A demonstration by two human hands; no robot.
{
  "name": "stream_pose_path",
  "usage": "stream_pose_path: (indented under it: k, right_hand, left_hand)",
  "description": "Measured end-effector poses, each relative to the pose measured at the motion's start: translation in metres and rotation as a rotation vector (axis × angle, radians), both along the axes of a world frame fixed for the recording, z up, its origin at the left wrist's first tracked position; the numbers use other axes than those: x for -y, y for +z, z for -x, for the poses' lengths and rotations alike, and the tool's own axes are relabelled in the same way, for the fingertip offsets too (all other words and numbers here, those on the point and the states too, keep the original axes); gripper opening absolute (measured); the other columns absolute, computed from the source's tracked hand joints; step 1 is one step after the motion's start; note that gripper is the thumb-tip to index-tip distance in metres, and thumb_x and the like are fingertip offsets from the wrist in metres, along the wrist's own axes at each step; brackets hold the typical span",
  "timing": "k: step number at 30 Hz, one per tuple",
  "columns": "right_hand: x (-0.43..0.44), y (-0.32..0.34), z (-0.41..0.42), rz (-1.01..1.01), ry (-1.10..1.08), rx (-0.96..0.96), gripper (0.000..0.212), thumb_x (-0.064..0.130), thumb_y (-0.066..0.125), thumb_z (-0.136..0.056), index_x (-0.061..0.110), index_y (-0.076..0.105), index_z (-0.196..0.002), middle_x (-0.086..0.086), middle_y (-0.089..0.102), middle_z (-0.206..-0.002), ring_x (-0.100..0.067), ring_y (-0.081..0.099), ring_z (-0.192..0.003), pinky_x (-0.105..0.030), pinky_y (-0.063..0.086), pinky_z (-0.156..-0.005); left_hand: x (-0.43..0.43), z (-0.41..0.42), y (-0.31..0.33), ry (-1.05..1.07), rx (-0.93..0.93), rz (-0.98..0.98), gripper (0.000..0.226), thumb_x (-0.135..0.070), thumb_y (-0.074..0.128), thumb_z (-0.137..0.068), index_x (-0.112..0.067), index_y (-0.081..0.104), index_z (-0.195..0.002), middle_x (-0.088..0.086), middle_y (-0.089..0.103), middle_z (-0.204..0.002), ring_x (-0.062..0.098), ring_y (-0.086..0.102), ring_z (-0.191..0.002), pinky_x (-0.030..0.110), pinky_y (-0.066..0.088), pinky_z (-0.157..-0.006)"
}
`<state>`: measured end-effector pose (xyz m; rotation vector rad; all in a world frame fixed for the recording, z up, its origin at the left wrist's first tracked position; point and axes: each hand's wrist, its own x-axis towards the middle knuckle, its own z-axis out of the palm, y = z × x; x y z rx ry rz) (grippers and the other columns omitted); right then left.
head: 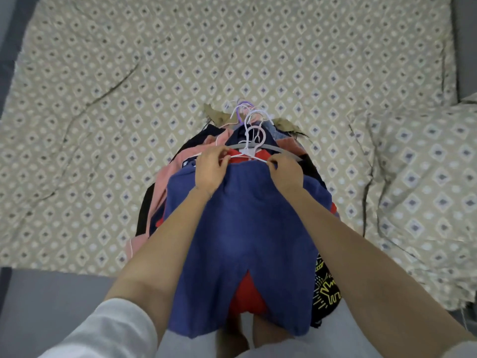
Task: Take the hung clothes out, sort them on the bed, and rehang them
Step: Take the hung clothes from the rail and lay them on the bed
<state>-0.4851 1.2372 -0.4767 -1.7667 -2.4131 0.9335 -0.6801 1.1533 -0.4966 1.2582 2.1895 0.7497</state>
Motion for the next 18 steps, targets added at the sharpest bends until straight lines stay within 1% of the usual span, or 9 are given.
stream_pose_path:
  k: [2, 5, 8, 10, 12, 13, 15, 17, 18]
  right_hand:
    - [-0.002, -0.004, -0.001, -0.017, 0.021, 0.001, 0.018, 0.014, 0.051, -0.094, 0.014, 0.069, -0.088, -0.006, 0.068, -0.09, -0.032, 0.061, -0.084, -0.044, 0.051, -0.072]
    - [-0.001, 0.001, 0.002, -0.071, 0.046, -0.014, 0.018, 0.018, 0.057, -0.094, 0.012, 0.07, -0.105, -0.008, 0.068, -0.107, -0.031, 0.06, -0.101, -0.046, 0.048, -0.086]
    - [0.008, 0.011, 0.008, -0.109, 0.127, -0.032, 0.028, 0.023, 0.06, -0.093, 0.011, 0.064, -0.118, -0.008, 0.064, -0.117, -0.032, 0.056, -0.112, -0.048, 0.044, -0.095]
    - [0.021, 0.019, 0.014, -0.118, 0.197, -0.018, 0.038, 0.027, 0.061, -0.092, 0.011, 0.06, -0.127, -0.01, 0.06, -0.125, -0.033, 0.052, -0.119, -0.049, 0.041, -0.1]
    - [0.036, 0.029, 0.021, -0.124, 0.288, 0.04, 0.049, 0.032, 0.06, -0.093, 0.013, 0.052, -0.138, -0.011, 0.052, -0.137, -0.033, 0.044, -0.13, -0.048, 0.036, -0.106]
    - [0.045, 0.035, 0.026, -0.118, 0.337, 0.078, 0.054, 0.035, 0.058, -0.094, 0.015, 0.045, -0.144, -0.012, 0.044, -0.145, -0.033, 0.037, -0.136, -0.048, 0.031, -0.11]
    - [0.063, 0.046, 0.036, -0.09, 0.416, 0.138, 0.061, 0.04, 0.052, -0.098, 0.02, 0.032, -0.151, -0.01, 0.029, -0.156, -0.031, 0.022, -0.146, -0.047, 0.021, -0.117]
    - [0.083, 0.055, 0.048, -0.065, 0.473, 0.17, 0.064, 0.043, 0.049, -0.099, 0.023, 0.022, -0.154, -0.008, 0.021, -0.16, -0.03, 0.014, -0.148, -0.047, 0.016, -0.119]
    - [0.094, 0.061, 0.054, -0.058, 0.502, 0.181, 0.066, 0.043, 0.048, -0.099, 0.023, 0.019, -0.155, -0.007, 0.019, -0.161, -0.03, 0.013, -0.149, -0.047, 0.015, -0.119]
  left_hand:
    - [0.003, 0.004, -0.001, -0.041, -0.062, -0.013, 0.026, -0.016, 0.055, -0.087, -0.03, 0.069, -0.104, -0.011, 0.071, -0.102, 0.013, 0.065, -0.096, 0.041, 0.053, -0.085]
    - [0.015, 0.007, 0.006, -0.04, -0.128, -0.06, 0.032, -0.014, 0.057, -0.085, -0.024, 0.067, -0.114, -0.005, 0.069, -0.113, 0.021, 0.062, -0.107, 0.045, 0.049, -0.092]
    - [0.036, 0.005, 0.015, -0.015, -0.158, -0.027, 0.044, -0.02, 0.051, -0.087, -0.026, 0.058, -0.13, -0.005, 0.06, -0.131, 0.021, 0.054, -0.122, 0.05, 0.04, -0.103]
    - [0.054, 0.002, 0.023, -0.009, -0.215, 0.019, 0.052, -0.021, 0.049, -0.087, -0.029, 0.051, -0.138, -0.006, 0.053, -0.138, 0.019, 0.047, -0.13, 0.051, 0.035, -0.108]
    - [0.073, -0.003, 0.033, -0.006, -0.285, 0.072, 0.054, -0.018, 0.054, -0.09, -0.026, 0.047, -0.143, 0.0, 0.046, -0.146, 0.023, 0.038, -0.138, 0.054, 0.027, -0.114]
    - [0.084, -0.006, 0.039, 0.003, -0.303, 0.11, 0.054, -0.02, 0.055, -0.093, -0.024, 0.045, -0.145, 0.003, 0.041, -0.151, 0.025, 0.032, -0.143, 0.056, 0.022, -0.116]
    - [0.107, -0.01, 0.05, 0.052, -0.309, 0.188, 0.056, -0.025, 0.053, -0.098, -0.023, 0.037, -0.151, 0.004, 0.029, -0.16, 0.025, 0.019, -0.15, 0.053, 0.012, -0.12]
    - [0.135, -0.01, 0.059, 0.096, -0.365, 0.265, 0.059, -0.031, 0.05, -0.1, -0.022, 0.029, -0.155, 0.005, 0.02, -0.164, 0.025, 0.012, -0.152, 0.051, 0.004, -0.12]
    - [0.152, -0.011, 0.063, 0.118, -0.397, 0.293, 0.061, -0.032, 0.049, -0.101, -0.021, 0.026, -0.156, 0.006, 0.018, -0.164, 0.026, 0.011, -0.152, 0.051, 0.003, -0.121]
